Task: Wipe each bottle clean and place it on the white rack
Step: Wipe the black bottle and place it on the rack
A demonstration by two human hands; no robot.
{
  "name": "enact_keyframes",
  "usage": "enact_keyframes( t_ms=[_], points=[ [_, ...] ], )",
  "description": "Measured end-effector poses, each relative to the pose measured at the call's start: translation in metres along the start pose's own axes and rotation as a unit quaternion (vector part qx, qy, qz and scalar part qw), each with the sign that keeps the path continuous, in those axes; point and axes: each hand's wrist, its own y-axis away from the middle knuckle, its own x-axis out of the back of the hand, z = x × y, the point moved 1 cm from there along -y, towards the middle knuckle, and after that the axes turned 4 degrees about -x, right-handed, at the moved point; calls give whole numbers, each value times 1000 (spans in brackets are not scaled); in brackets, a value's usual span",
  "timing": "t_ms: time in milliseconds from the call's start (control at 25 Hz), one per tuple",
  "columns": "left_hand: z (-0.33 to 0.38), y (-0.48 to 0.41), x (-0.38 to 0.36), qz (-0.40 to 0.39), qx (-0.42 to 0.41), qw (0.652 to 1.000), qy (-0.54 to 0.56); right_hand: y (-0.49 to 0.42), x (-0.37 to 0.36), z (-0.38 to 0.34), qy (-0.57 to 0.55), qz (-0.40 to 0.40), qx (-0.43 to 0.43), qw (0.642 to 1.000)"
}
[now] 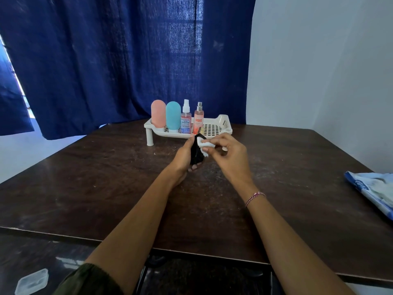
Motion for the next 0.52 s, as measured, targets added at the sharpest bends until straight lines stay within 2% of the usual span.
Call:
enact_keyframes(
  t_ms=[120, 200, 280, 360, 520],
  points=[
    [2, -1, 2, 51, -9, 999, 5, 4, -2, -3, -11, -68, 44, 997],
    [3, 0, 2, 60, -16, 998, -12, 4, -2, -2, -4, -76, 55, 996],
    [3, 2, 2, 36, -33, 997, -56, 3, -2, 0, 10, -66, 49, 997],
    [2, 2, 1, -2, -49, 994, -99, 0, 0, 5, 29, -23, 31, 999],
    [-3, 3, -3, -49, -79, 984, -152, -6, 9, 16, 35, 113, -27, 993]
  ],
)
